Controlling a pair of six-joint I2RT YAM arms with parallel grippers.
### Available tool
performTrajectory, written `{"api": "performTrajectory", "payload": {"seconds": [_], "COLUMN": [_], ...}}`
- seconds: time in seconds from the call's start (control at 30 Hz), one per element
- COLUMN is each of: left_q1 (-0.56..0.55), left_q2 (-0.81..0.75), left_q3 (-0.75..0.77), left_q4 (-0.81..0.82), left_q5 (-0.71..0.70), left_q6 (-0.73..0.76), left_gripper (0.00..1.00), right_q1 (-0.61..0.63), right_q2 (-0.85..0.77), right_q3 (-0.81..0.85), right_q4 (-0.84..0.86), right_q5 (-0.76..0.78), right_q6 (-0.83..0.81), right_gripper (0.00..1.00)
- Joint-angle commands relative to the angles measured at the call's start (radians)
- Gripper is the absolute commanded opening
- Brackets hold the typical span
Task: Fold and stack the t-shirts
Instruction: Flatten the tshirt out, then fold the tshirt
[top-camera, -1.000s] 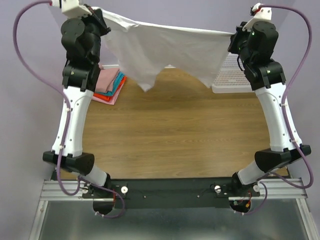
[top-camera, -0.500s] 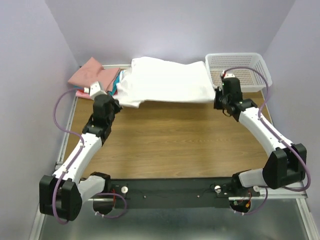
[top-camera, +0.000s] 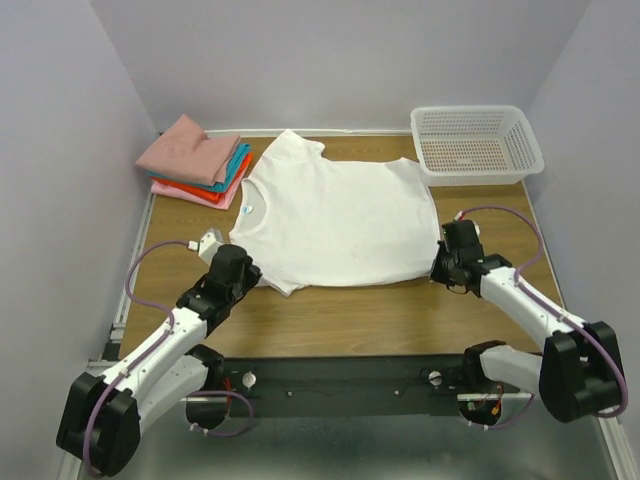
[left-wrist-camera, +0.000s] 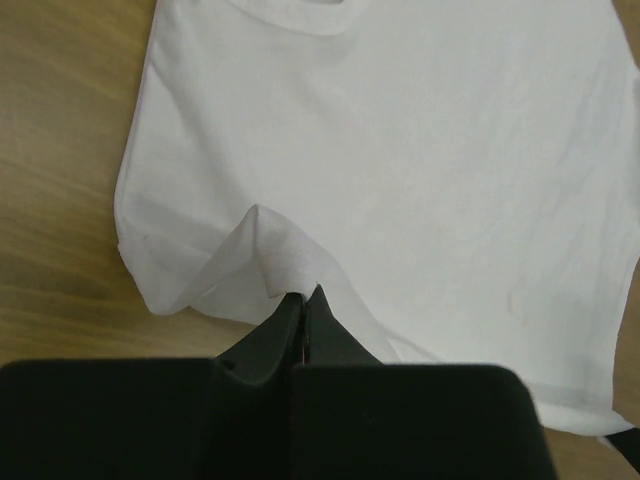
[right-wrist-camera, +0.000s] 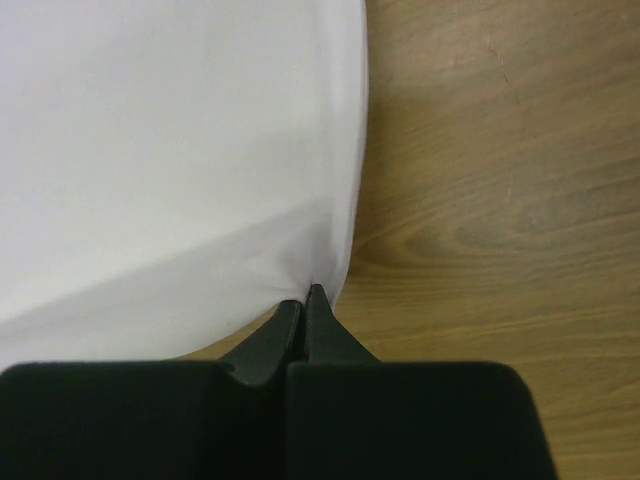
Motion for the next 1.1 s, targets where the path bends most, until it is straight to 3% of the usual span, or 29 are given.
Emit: {"api": "performTrajectory", "payload": {"seconds": [0.0,0.17,0.53,1.07], "left_q1": [-0.053,-0.079,-0.081,-0.081], "left_q2": [-0.041,-0.119,-0.251,-0.109], "left_q3": [-0.015,0.003,0.092,0.18], "left_q4": [-0.136,-0.299,-0.47,-0.293], "left_q5": [-0.008,-0.039,-0.079,-0.14], "left_q6": [-0.142,-0.225,-0.248,-0.187], "left_gripper": [0.0,0.0,0.0,0.0], "right_q1": [-0.007,-0.005,-0.004,-0.002], "right_q2": [-0.111,-0.254,-0.343,-0.225], "right_q3": [-0.054,-0.086,-0.055,-0.054], "right_q4": [-0.037,-0.115,-0.267,-0.249], "right_q5": [-0.049,-0.052,-0.086,-0.135], "right_q6": [0.134,0.211,0.289,0.247], "right_gripper": [0.0,0.01,0.0,0.01]}}
